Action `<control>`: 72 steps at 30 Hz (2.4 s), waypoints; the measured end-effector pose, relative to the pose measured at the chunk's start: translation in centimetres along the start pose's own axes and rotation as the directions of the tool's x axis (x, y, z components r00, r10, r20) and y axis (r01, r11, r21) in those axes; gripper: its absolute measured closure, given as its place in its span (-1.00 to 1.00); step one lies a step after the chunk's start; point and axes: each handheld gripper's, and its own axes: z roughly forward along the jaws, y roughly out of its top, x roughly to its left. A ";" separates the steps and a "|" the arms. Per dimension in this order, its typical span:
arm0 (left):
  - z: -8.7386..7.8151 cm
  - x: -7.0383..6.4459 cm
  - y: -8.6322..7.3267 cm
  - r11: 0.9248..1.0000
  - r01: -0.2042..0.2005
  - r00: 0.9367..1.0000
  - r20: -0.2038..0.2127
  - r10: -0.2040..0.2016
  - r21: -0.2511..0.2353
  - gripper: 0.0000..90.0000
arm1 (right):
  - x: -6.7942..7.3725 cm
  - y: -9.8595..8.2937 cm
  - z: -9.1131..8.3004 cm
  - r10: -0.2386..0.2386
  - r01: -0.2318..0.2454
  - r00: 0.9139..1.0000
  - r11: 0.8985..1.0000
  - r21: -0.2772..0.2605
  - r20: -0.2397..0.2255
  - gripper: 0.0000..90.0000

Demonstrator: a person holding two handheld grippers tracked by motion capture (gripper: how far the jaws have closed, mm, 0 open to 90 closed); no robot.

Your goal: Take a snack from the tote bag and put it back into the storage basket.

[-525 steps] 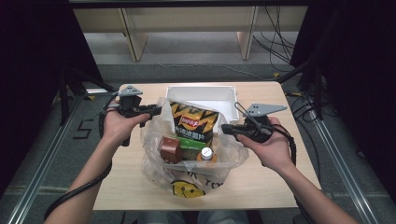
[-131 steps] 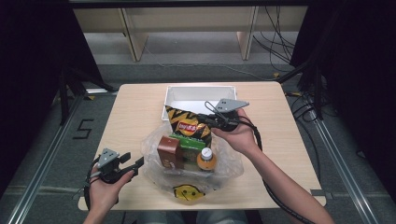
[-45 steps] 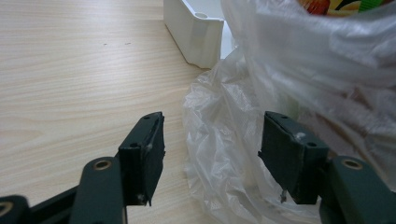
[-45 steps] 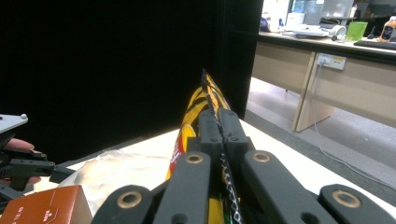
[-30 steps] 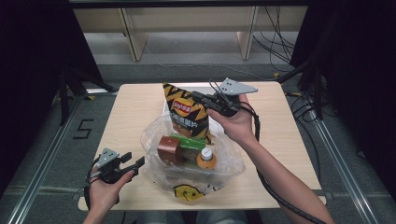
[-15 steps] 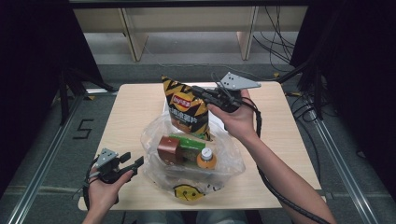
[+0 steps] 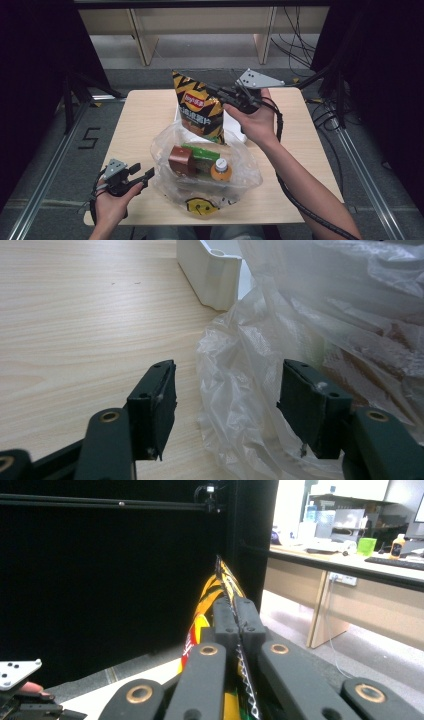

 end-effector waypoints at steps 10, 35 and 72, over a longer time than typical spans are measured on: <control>0.0 0.0 0.0 1.000 0.000 1.000 -0.001 0.000 0.002 -0.13 | -0.6 1.1 0.0 -0.011 0.012 1.000 1.000 -0.004 0.010 1.00; -0.2 0.2 0.2 1.000 0.000 1.000 -0.007 0.000 -0.008 -0.13 | -3.0 2.2 0.6 0.015 -0.015 0.998 1.000 -0.011 0.056 1.00; -0.2 0.3 0.0 1.000 0.003 1.000 -0.002 -0.003 -0.005 -0.13 | -6.4 1.6 2.6 0.041 -0.048 0.991 0.998 0.046 0.129 1.00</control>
